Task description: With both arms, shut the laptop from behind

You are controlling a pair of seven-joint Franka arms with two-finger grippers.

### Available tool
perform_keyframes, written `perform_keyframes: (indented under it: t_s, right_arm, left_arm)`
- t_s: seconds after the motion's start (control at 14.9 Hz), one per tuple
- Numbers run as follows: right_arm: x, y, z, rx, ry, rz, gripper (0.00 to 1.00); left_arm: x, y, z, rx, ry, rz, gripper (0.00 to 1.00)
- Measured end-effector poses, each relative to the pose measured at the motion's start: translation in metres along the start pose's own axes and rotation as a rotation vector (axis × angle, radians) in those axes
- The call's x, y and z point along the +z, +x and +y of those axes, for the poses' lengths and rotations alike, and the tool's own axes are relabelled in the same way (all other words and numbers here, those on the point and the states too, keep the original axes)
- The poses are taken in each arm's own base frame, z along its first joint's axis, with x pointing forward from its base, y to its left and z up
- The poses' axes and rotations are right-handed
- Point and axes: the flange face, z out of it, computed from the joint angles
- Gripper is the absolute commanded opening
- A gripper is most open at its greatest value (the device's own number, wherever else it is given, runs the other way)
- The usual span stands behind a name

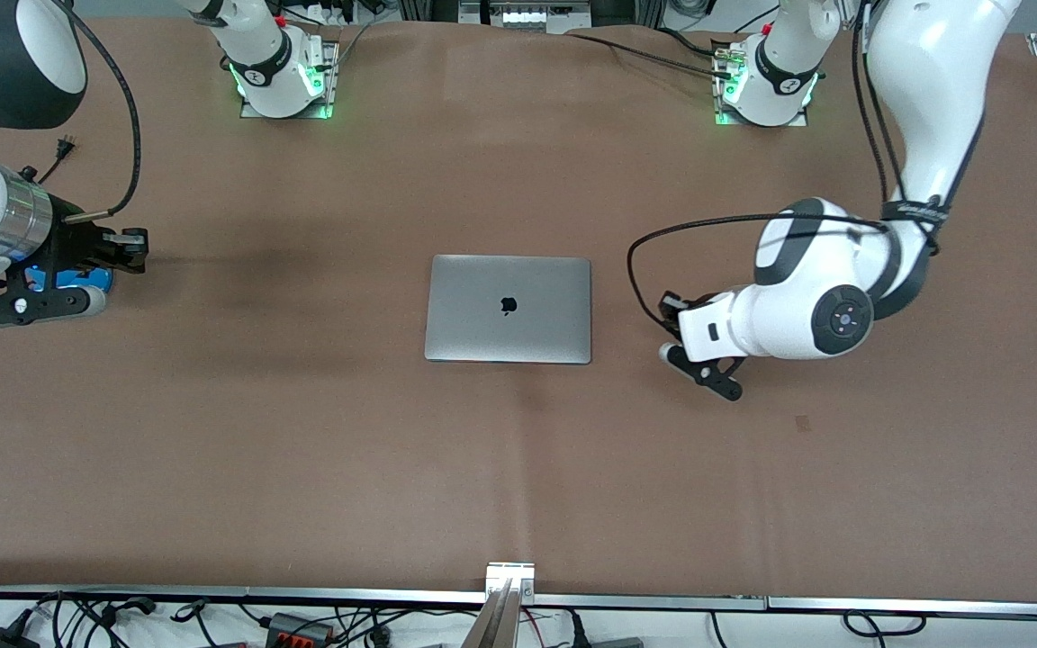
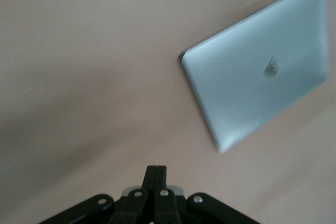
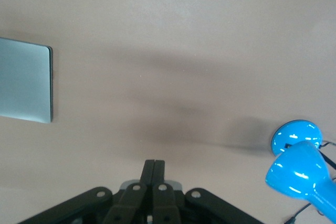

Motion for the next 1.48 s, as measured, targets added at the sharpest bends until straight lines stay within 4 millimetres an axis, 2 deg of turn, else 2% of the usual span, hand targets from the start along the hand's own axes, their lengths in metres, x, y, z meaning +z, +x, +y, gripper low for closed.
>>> perform_keyframes:
  t_s: [0.07, 0.13, 0.4, 0.47, 0.6, 0.8, 0.94, 1.21, 1.34, 1.48]
  right_arm:
    - [0.002, 0.001, 0.004, -0.012, 0.001, -0.004, 1.00]
    - [0.004, 0.002, 0.009, -0.024, 0.003, -0.007, 1.00]
    - [0.001, 0.001, 0.029, -0.020, 0.008, 0.008, 1.00]
    - [-0.004, 0.000, 0.036, -0.011, 0.007, 0.032, 1.00]
    - [-0.018, -0.005, 0.050, 0.010, 0.006, 0.093, 1.00]
    - [-0.028, -0.031, 0.063, 0.035, 0.044, 0.153, 1.00]
    - [-0.028, -0.048, 0.058, 0.033, 0.045, 0.163, 1.00]
    - [-0.029, -0.067, 0.049, 0.026, 0.038, 0.193, 1.00]
    - [-0.027, -0.074, 0.046, 0.025, 0.033, 0.211, 1.00]
    - [-0.025, -0.078, 0.046, 0.027, 0.032, 0.214, 1.00]
  left_arm:
    - [-0.016, -0.008, -0.004, 0.003, 0.036, -0.048, 0.00]
    - [-0.032, -0.016, -0.006, -0.001, 0.069, -0.093, 0.06]
    - [-0.083, -0.041, -0.010, -0.096, 0.171, -0.180, 0.86]
    - [-0.096, -0.047, -0.010, -0.125, 0.190, -0.170, 1.00]
    - [-0.126, -0.061, -0.012, -0.185, 0.212, -0.129, 1.00]
    - [-0.168, -0.087, -0.014, -0.251, 0.237, -0.059, 1.00]
    - [-0.193, -0.105, -0.020, -0.284, 0.250, -0.014, 1.00]
    - [-0.238, -0.147, -0.043, -0.383, 0.240, 0.065, 1.00]
    - [-0.253, -0.172, -0.057, -0.449, 0.244, 0.093, 1.00]
    - [-0.261, -0.190, -0.059, -0.485, 0.269, 0.124, 1.00]
